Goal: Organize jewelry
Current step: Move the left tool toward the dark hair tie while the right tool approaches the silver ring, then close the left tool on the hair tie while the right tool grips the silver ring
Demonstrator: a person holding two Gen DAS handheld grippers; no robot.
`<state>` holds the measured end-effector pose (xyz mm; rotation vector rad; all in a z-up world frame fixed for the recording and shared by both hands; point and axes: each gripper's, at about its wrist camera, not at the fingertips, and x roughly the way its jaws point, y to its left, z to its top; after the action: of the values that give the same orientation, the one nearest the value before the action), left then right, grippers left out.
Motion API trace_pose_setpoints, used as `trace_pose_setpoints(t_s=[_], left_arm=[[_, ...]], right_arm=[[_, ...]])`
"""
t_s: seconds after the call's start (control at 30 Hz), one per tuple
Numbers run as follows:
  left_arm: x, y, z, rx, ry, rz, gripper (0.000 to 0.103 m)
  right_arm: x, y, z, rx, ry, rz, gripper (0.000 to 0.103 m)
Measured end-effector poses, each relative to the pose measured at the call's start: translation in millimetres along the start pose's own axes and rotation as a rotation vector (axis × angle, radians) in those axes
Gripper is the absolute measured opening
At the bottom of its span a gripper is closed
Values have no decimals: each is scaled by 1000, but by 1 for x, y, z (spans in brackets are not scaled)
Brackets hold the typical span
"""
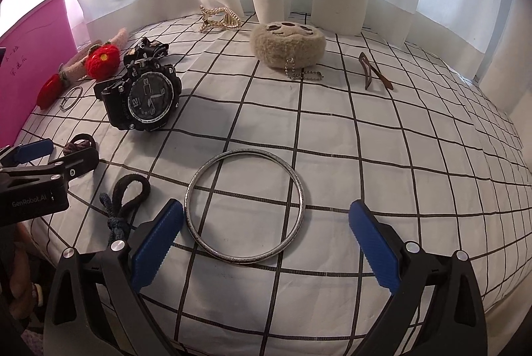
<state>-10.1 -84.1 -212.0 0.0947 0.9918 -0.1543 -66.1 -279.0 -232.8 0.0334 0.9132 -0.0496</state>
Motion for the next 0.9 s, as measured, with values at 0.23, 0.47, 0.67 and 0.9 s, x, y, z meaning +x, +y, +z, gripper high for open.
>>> trace_pose_setpoints(t_s=[0.23,0.47,0.67,0.9], left_arm=[[-3,0,-3,-14,-17,8,97],[-13,-10,-6,36,-30,-22,72],[-20,-26,-7,106,-50,-70,29],[-23,-26,-9,87,-45,-99,16]], right_arm=[[2,1,1,-7,-3,4,94],[1,1,2,-15,-5,15,93],[-5,9,2,-53,-22,29,70],[-7,5,-1,-27,-29,50,70]])
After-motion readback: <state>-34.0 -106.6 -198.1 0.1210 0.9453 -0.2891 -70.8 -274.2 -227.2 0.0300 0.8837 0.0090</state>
